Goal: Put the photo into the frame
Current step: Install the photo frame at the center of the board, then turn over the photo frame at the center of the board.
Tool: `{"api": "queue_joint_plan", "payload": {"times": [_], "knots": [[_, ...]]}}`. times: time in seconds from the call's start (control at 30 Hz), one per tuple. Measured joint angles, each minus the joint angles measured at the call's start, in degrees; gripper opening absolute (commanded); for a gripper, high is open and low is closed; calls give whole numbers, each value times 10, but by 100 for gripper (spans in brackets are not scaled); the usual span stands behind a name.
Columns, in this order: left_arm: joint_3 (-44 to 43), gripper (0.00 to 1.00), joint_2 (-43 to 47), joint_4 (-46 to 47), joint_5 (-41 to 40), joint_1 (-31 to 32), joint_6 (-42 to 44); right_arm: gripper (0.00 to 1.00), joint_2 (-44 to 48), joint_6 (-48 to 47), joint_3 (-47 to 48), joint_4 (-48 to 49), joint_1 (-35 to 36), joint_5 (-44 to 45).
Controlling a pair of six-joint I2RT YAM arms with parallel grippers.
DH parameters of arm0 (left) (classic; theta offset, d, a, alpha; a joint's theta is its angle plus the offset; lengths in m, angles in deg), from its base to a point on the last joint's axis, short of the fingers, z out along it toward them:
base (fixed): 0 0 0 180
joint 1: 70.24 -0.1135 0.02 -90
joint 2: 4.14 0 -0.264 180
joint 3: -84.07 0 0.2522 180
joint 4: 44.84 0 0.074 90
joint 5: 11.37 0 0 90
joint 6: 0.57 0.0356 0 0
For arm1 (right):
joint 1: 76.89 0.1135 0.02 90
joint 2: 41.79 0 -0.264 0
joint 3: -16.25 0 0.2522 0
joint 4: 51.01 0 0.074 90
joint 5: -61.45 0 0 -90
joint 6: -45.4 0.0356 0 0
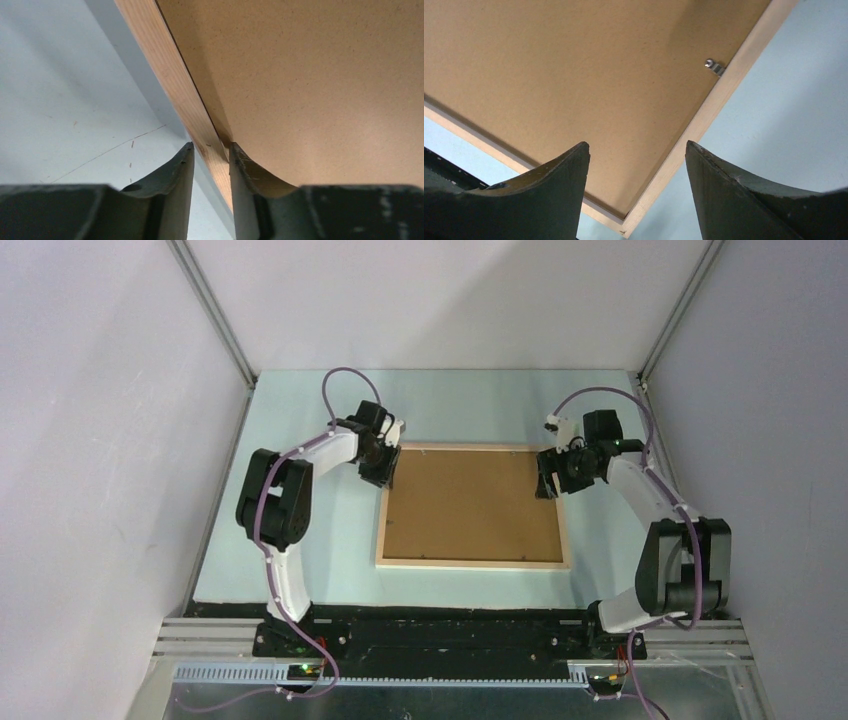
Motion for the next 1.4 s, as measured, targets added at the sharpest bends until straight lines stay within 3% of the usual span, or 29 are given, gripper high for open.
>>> {"api": "queue_joint_plan", "payload": {"times": [0.13,0.2,0.23,0.3,0.83,1.4], "knots": [[-9,23,-7,-5,8,-6,-21,75,41,-11,-21,0,28,14],[-14,15,-11,-9,12,-9,-35,75,57,-16,-28,0,41,18],[-17,6,-13,-12,16,-11,-43,75,62,-17,-30,0,45,21],[-22,1,-18,-12,20,-16,-55,75,70,-19,-34,1,52,25],[-36,0,-40,9,78,-75,-145,79,71,-48,-40,-5,106,32],[-21,2,-38,44,97,-122,-164,78,55,-105,-88,-2,301,48]]}}
